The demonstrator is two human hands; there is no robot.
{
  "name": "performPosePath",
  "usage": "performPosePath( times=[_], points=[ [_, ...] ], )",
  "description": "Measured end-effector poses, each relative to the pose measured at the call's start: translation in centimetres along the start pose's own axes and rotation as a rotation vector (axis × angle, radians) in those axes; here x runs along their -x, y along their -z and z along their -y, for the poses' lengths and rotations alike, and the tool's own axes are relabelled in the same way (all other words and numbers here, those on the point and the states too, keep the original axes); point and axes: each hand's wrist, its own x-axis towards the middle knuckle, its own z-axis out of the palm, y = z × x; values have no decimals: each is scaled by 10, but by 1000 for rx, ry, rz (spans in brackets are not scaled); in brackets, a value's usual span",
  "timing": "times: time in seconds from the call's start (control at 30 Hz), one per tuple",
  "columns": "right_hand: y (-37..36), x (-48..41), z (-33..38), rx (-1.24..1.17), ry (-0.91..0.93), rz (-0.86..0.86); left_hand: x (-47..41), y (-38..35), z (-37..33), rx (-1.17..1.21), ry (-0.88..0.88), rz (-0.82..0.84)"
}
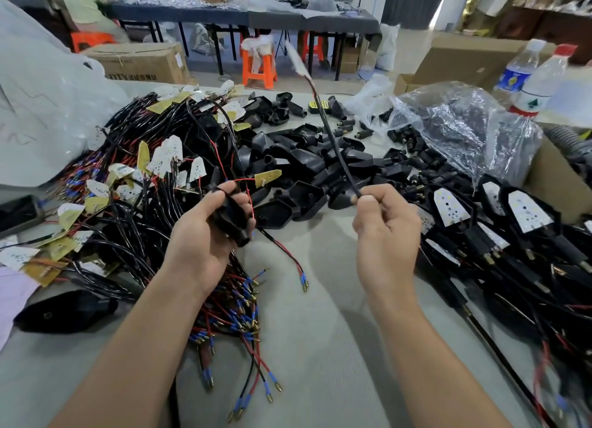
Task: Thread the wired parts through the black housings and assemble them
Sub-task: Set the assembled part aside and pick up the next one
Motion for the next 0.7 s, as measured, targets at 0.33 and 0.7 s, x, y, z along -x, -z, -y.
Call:
performPosePath(
  times=[0.33,0.7],
  points=[
    [3,4,-1,668,112,441,3,1,-1,-150,13,14],
    [48,-27,-1,811,10,505,6,-4,0,-384,-241,-262]
  ],
)
